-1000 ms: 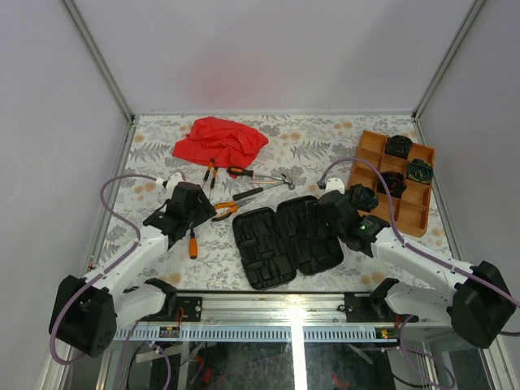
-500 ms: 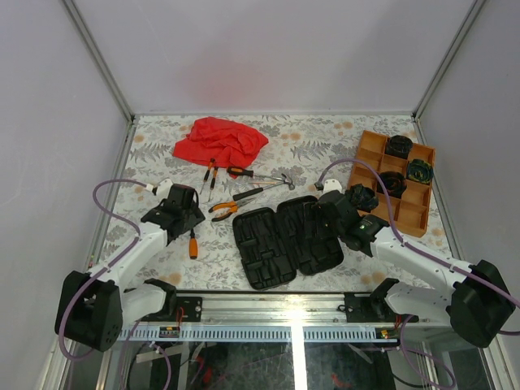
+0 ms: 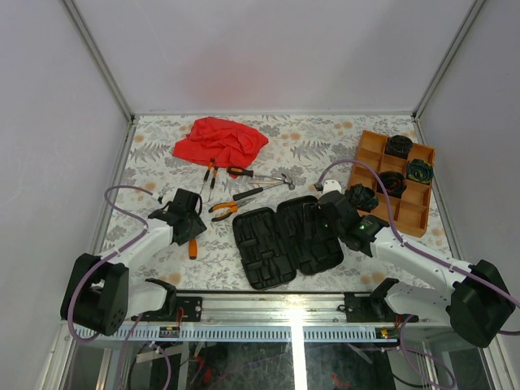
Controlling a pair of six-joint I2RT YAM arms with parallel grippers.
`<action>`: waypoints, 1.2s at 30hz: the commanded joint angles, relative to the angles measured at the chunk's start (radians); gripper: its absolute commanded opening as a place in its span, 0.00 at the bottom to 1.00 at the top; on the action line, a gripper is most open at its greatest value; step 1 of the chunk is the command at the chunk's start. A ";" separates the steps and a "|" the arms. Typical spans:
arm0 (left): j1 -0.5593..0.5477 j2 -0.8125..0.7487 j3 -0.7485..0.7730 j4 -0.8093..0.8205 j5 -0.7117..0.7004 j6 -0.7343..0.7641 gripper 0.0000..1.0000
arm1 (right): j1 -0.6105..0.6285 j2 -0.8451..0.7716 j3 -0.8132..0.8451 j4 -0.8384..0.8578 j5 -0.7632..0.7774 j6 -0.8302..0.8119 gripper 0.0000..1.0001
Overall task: Sort the tools into containers
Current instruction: Pick up the screwdriver from the center of the board.
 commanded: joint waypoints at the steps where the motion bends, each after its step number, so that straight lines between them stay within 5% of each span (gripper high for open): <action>1: 0.007 -0.004 -0.038 -0.037 0.040 -0.046 0.50 | -0.004 0.000 0.004 0.038 -0.018 0.003 0.82; 36: -0.081 -0.022 -0.047 0.072 0.137 -0.008 0.15 | -0.005 -0.083 -0.034 0.029 0.043 0.046 0.82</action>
